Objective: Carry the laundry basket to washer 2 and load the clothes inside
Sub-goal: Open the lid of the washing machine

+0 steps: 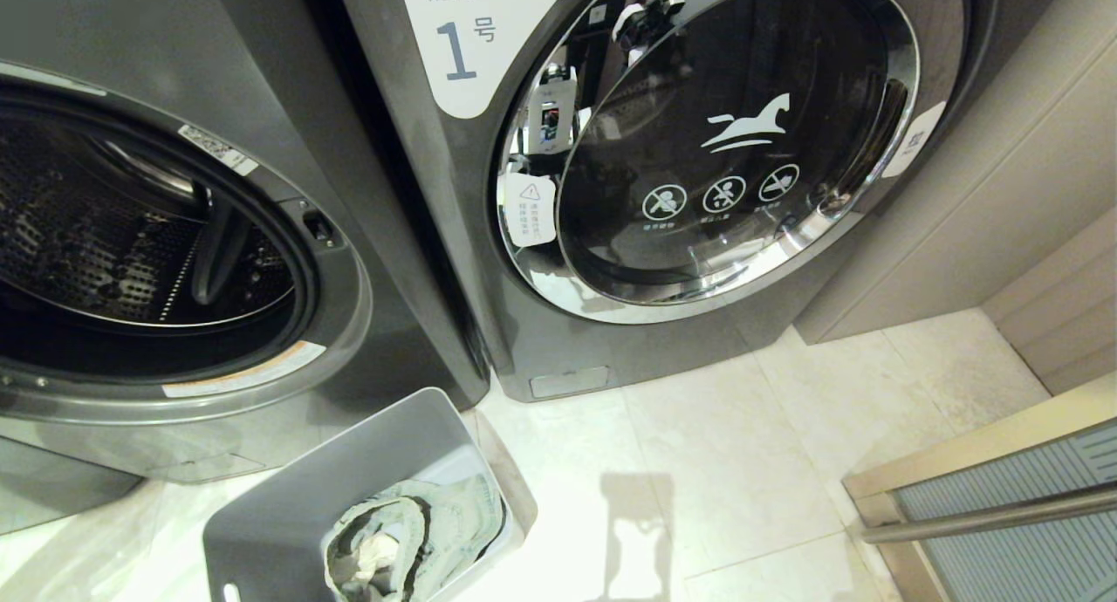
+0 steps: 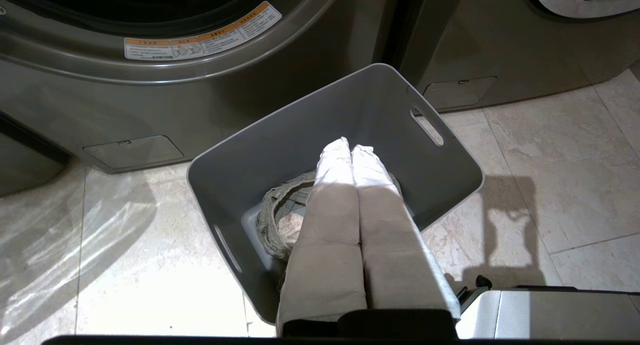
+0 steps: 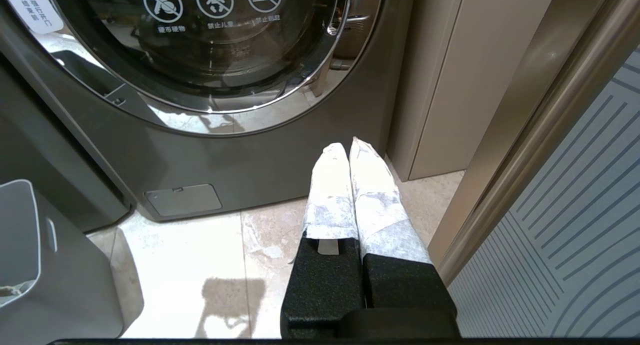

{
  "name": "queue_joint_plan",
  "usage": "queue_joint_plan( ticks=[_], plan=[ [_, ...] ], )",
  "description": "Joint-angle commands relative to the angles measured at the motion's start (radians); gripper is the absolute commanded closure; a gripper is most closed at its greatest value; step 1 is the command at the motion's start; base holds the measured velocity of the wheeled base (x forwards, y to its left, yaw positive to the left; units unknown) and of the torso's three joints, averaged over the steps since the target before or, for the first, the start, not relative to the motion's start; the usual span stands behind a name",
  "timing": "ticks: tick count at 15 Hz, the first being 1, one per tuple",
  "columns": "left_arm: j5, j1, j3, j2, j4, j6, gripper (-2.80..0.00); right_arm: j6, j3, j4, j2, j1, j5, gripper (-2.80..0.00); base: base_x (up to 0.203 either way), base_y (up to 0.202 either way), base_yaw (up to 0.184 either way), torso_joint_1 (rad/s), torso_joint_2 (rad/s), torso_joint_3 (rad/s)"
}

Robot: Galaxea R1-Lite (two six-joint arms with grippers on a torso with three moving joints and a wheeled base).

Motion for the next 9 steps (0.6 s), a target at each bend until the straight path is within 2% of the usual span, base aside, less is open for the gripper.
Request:
queue_joint_plan(
  ticks=[1,9],
  plan=[
    [0.001,0.0,0.0,0.002,0.001,0.0,0.0,0.001,0.04,-0.002,0.001,0.0,0.0,0.0,0.0,0.0,0.0,0.0,0.0,0.0],
    [0.001,0.0,0.0,0.002,-0.001,-0.002,0.0,0.001,0.04,-0.002,0.001,0.0,0.0,0.0,0.0,0.0,0.0,0.0,0.0,0.0]
  ],
)
